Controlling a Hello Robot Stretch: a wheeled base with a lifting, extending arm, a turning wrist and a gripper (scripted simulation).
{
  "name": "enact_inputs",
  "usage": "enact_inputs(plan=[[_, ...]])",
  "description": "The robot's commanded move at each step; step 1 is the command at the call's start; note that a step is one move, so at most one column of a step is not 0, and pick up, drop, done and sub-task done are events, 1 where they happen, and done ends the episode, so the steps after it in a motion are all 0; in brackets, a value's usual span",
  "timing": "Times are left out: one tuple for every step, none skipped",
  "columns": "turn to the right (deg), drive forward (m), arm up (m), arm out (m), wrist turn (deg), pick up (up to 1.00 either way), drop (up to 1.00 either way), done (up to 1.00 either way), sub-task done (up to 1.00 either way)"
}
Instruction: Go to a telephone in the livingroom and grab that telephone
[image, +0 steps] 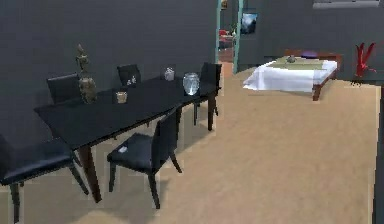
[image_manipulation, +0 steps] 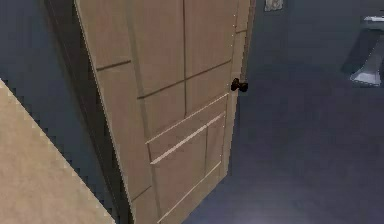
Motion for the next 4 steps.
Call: enact_inputs(plan=[[0.0, 0.15, 0.0, 0.0, 0.0, 0.0, 0.0, 0.0, 0.0], [21.0, 0.0, 0.0, 0.0, 0.0, 0.0, 0.0, 0.0, 0.0], [0.0, 0.9, 0.0, 0.0, 0.0, 0.0, 0.0, 0.0, 0.0], [0.0, 1.0, 0.0, 0.0, 0.0, 0.0, 0.0, 0.0, 0.0]])
